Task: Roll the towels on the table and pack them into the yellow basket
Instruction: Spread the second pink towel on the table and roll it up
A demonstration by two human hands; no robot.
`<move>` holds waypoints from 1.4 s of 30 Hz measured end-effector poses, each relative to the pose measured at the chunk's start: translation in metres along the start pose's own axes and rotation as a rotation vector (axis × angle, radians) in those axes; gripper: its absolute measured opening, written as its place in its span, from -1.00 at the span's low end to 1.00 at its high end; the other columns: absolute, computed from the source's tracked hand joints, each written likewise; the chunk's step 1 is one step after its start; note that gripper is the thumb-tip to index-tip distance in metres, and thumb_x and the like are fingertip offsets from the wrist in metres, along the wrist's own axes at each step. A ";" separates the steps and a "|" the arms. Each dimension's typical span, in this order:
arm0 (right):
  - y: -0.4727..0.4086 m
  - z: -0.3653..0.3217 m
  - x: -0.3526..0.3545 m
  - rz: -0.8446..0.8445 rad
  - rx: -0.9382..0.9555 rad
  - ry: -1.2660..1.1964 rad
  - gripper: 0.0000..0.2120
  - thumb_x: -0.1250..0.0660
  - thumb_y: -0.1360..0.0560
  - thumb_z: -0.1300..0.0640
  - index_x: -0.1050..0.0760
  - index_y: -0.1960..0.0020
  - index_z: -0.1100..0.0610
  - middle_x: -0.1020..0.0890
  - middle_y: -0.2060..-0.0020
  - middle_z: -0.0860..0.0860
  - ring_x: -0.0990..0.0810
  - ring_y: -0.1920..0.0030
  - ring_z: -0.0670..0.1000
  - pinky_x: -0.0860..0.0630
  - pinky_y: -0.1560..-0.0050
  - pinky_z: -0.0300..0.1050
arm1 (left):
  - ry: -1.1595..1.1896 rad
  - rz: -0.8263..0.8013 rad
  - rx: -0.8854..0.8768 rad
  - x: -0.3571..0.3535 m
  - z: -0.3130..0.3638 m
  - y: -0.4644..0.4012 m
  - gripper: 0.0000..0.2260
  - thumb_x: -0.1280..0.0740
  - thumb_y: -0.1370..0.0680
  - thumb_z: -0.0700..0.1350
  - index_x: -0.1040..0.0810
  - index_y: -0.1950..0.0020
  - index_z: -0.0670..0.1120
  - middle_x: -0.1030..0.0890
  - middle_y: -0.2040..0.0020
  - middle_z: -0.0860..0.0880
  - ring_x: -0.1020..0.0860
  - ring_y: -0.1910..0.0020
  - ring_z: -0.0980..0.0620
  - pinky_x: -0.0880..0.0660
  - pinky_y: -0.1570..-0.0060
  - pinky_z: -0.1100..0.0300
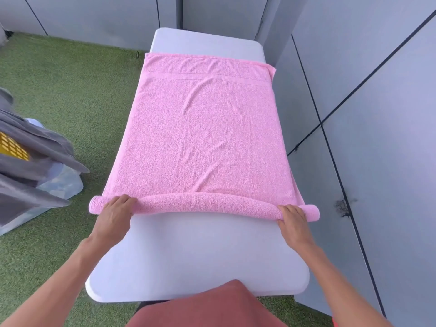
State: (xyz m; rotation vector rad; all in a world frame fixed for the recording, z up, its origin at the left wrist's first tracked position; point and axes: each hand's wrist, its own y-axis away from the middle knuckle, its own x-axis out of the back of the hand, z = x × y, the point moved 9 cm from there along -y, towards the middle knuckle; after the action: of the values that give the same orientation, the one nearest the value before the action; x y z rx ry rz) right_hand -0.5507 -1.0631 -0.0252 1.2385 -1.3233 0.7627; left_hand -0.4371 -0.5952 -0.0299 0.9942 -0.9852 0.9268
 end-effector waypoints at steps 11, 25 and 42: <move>0.002 0.006 0.049 0.243 -0.268 -0.494 -0.76 -0.37 -0.38 0.39 -0.59 0.01 0.14 -0.47 0.01 -0.01 -0.47 -0.08 0.08 -0.32 0.00 -0.32 | 0.189 0.207 0.126 0.042 -0.012 -0.010 -0.84 -0.36 -0.51 -0.28 -0.61 -0.04 -0.09 -0.52 -0.04 -0.17 -0.43 0.02 -0.22 -0.41 0.08 -0.08; -0.030 -0.015 0.023 0.125 -0.037 -0.044 -0.47 -0.40 -0.41 0.29 -0.43 -0.34 0.08 -0.54 -0.18 0.02 -0.40 -0.27 0.12 -0.29 -0.34 0.02 | 0.047 0.180 0.014 0.012 0.024 -0.022 -0.64 -0.38 -0.33 -0.47 -0.46 -0.08 -0.24 -0.53 0.01 -0.21 -0.45 0.01 -0.27 -0.42 0.04 -0.15; -0.010 0.021 0.044 0.077 -0.193 -0.432 -0.79 -0.45 -0.43 0.19 -0.52 -0.03 0.08 -0.44 -0.07 0.02 -0.47 -0.13 0.08 -0.39 0.07 -0.17 | 0.032 0.313 0.140 0.040 0.020 0.014 -0.80 -0.35 -0.47 -0.35 -0.60 -0.03 -0.13 -0.51 -0.04 -0.19 -0.42 0.01 -0.26 -0.39 0.11 -0.18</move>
State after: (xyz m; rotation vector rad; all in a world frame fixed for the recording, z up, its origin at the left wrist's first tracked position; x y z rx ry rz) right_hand -0.5403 -1.0956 0.0107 1.2425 -1.7595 0.4170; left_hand -0.4433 -0.6037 0.0161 0.9535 -1.0789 1.2819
